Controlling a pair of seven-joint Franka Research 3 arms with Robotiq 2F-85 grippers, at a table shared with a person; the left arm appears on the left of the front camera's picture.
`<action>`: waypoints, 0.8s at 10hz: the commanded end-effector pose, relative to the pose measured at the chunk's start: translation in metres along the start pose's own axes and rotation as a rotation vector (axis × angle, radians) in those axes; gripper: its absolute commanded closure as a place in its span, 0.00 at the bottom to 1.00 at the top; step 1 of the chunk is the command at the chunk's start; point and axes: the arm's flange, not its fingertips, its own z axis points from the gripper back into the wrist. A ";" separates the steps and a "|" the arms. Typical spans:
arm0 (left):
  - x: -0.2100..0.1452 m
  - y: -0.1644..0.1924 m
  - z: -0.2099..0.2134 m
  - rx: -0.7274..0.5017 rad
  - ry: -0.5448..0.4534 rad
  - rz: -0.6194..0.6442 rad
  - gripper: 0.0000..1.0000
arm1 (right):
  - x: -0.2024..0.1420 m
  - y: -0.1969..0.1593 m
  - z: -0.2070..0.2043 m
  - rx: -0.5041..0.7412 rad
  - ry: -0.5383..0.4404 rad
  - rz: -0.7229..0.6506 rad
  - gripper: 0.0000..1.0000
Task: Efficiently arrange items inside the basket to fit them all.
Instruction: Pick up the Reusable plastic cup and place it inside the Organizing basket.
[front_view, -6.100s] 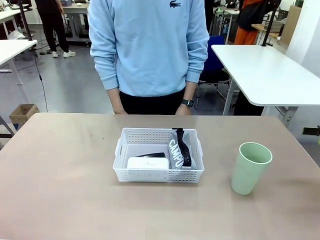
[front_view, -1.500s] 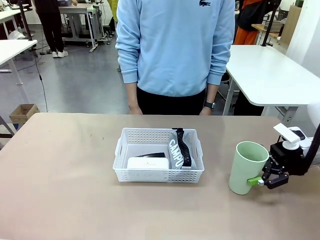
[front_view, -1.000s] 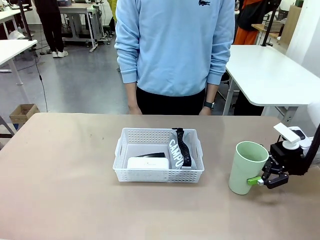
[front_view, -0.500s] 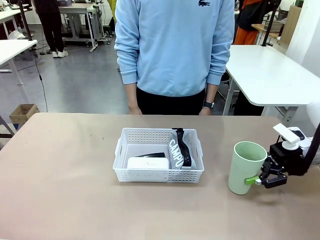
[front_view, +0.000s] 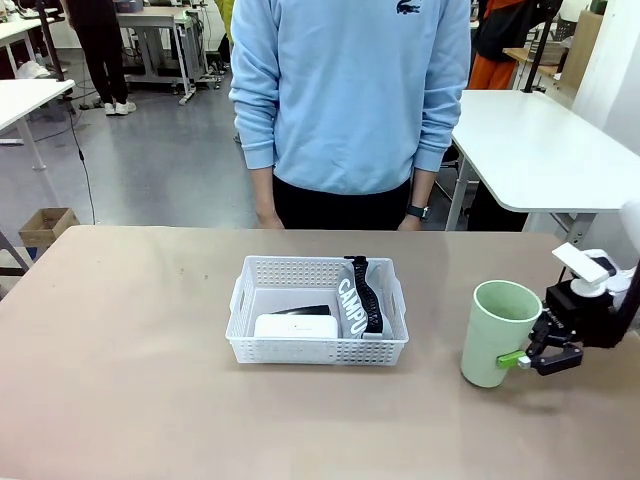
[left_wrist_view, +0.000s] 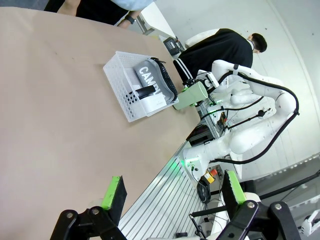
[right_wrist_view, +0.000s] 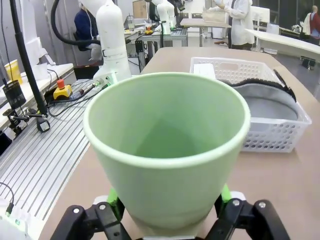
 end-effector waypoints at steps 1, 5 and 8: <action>0.000 -0.003 0.000 -0.015 -0.011 -0.001 0.00 | 0.068 0.034 0.036 -0.024 0.063 -0.011 1.00; 0.000 -0.003 0.000 -0.015 -0.011 -0.001 0.00 | 0.177 0.080 0.072 -0.094 0.266 -0.144 0.72; 0.000 -0.003 0.000 -0.015 -0.011 -0.001 0.00 | 0.184 0.076 0.081 -0.129 0.257 -0.114 1.00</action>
